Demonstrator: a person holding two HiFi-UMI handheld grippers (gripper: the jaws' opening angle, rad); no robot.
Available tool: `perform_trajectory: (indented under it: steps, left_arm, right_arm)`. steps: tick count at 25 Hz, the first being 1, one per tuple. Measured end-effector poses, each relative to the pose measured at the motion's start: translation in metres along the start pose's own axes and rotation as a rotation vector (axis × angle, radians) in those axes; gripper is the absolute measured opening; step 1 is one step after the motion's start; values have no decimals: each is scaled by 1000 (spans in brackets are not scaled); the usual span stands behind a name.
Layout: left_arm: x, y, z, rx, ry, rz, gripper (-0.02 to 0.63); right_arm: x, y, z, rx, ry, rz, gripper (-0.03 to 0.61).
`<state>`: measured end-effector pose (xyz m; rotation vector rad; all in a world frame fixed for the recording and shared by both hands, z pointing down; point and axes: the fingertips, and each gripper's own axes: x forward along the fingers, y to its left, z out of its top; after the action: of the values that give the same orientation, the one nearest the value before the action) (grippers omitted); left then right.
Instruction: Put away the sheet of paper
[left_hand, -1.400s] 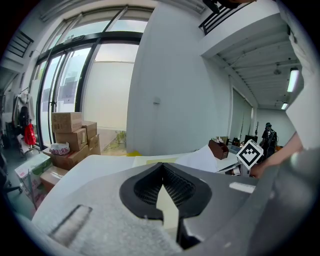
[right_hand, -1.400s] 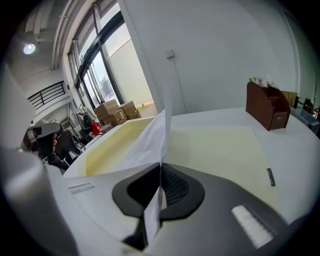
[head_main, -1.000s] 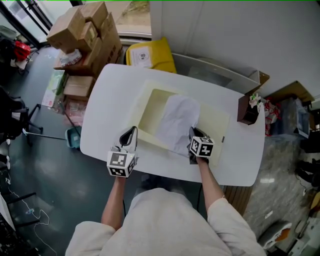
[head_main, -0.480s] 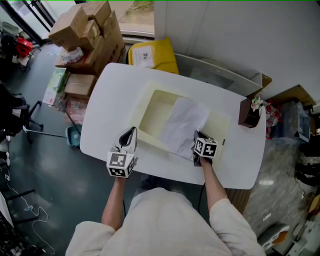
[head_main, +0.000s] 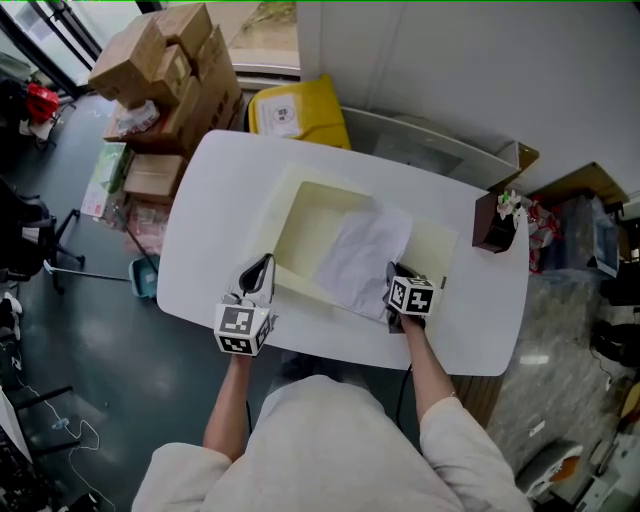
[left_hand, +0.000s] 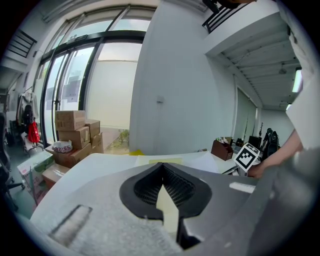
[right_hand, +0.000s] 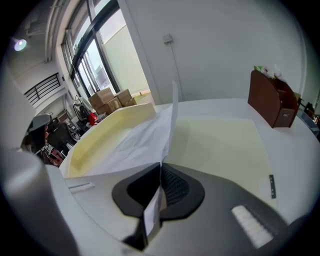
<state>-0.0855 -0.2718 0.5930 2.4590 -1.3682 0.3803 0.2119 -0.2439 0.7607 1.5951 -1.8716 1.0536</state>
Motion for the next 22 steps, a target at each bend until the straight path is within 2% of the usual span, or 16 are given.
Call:
perform_trajectory:
  steps: [11,22]
  left_arm:
    - [-17,18,-3,-11,0,46,2]
    - [-29,37,-4,-25,-5,79,2]
  right_arm:
    - [26,47,15,-21,-4,69,5]
    - [46,83,30,-52,-7,95,5]
